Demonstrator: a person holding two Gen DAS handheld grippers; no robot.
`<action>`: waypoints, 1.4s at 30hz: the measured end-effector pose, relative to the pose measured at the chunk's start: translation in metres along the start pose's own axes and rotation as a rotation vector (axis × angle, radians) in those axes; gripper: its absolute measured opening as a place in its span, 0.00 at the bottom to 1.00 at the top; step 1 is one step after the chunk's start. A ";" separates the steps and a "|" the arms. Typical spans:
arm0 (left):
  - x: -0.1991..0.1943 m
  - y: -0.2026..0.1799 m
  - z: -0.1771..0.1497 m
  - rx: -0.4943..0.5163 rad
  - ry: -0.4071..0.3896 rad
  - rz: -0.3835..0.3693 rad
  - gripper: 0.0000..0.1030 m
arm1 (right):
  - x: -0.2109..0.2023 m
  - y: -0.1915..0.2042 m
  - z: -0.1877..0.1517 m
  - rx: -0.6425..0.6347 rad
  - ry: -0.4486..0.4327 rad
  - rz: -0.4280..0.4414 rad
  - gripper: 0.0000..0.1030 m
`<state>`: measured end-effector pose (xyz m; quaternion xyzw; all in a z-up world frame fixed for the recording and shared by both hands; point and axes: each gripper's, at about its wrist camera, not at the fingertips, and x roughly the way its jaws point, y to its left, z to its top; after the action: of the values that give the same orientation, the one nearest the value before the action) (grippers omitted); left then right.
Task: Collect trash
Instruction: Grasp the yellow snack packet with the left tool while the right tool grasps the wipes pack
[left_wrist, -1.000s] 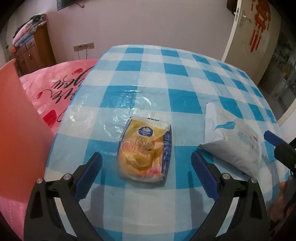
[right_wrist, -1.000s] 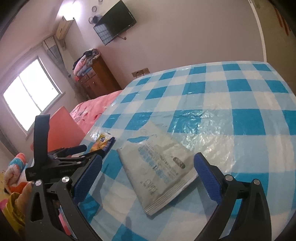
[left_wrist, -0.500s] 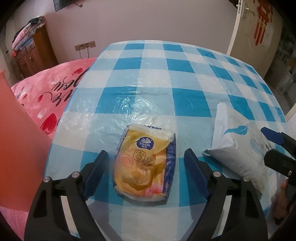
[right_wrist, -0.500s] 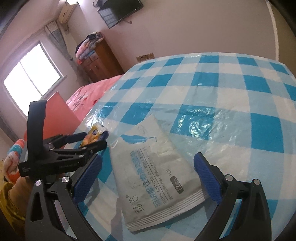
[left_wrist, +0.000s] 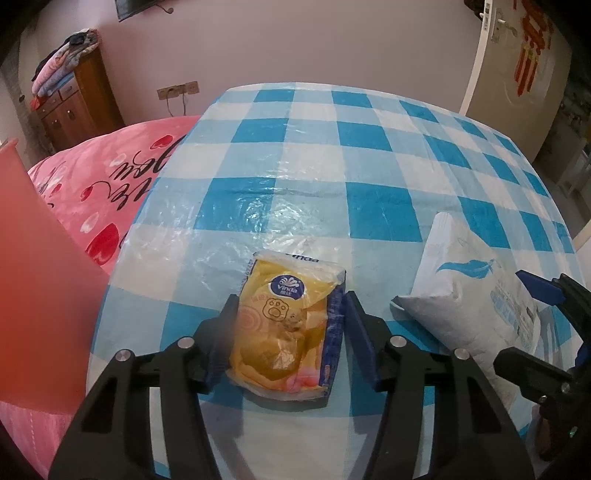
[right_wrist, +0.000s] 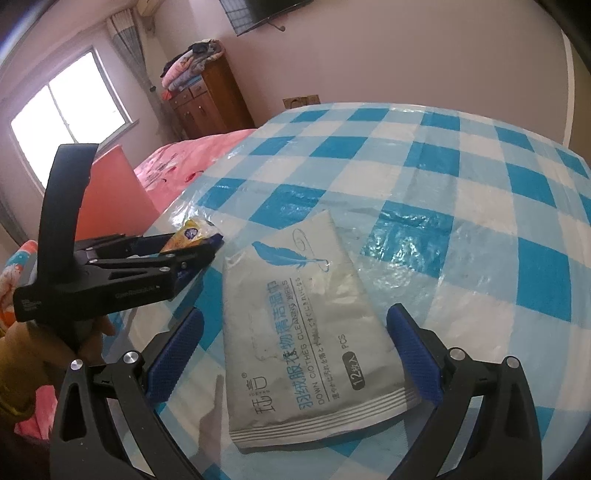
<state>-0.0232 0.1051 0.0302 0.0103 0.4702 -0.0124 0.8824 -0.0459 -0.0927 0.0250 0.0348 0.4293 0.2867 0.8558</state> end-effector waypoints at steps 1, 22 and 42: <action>0.000 0.000 0.000 0.005 0.001 -0.005 0.56 | 0.001 0.001 0.000 -0.004 0.002 -0.003 0.95; -0.006 -0.002 -0.014 0.022 -0.081 -0.017 0.53 | 0.011 0.017 -0.001 -0.103 0.048 -0.127 0.96; -0.013 0.016 -0.020 -0.033 -0.099 -0.168 0.52 | 0.019 0.029 -0.002 -0.159 0.068 -0.225 0.92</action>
<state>-0.0469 0.1214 0.0299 -0.0442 0.4253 -0.0791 0.9005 -0.0516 -0.0595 0.0191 -0.0909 0.4352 0.2232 0.8675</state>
